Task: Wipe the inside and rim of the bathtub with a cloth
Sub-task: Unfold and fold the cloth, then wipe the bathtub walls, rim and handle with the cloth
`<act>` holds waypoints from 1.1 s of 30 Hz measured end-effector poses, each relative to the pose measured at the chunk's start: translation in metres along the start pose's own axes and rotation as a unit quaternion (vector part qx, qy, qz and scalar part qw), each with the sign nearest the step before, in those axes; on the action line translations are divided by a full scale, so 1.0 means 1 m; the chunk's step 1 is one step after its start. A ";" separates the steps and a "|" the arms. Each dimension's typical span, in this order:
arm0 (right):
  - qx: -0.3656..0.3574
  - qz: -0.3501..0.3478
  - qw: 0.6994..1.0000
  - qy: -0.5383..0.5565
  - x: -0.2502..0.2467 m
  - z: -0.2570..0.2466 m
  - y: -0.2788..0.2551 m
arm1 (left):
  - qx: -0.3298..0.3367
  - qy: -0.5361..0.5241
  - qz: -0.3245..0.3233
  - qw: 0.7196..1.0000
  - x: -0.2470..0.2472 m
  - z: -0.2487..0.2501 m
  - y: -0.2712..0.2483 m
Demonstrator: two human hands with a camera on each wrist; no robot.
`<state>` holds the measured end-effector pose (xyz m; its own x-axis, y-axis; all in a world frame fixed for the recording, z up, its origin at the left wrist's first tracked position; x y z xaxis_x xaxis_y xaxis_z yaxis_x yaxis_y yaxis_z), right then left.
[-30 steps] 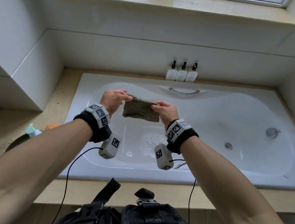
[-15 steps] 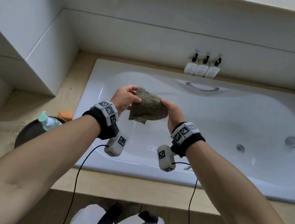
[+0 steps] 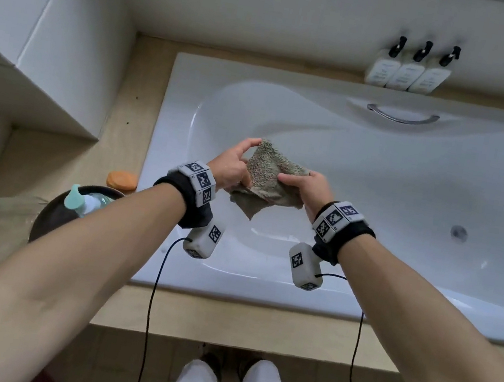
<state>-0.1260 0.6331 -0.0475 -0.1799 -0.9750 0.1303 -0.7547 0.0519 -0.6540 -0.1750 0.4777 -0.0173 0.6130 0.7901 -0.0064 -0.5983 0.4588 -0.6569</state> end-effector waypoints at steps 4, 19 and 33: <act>0.013 0.028 0.999 0.035 -0.013 0.023 0.043 | -0.020 0.030 -0.045 0.998 -0.003 -0.018 0.045; 0.100 0.024 0.987 0.123 -0.051 0.077 0.191 | -0.090 0.162 0.011 0.983 -0.039 -0.080 0.193; 0.160 0.177 0.969 -0.056 -0.171 0.167 0.279 | -0.168 0.409 0.105 0.891 -0.113 -0.116 0.298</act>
<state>-0.2004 0.7782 -0.3772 -0.3084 -0.9267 -0.2145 -0.4204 0.3351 -0.8432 -0.3624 0.4783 -0.3000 0.7593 0.2208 -0.6121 -0.6397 0.0807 -0.7644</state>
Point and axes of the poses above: each hand's wrist, its own y-axis towards the middle knuckle, its own x-axis out of the palm, z = x × y, the point moved 8 cm from there along y, towards the middle knuckle, and after that the axes turned 6 degrees about -z, right-handed, at the moved point
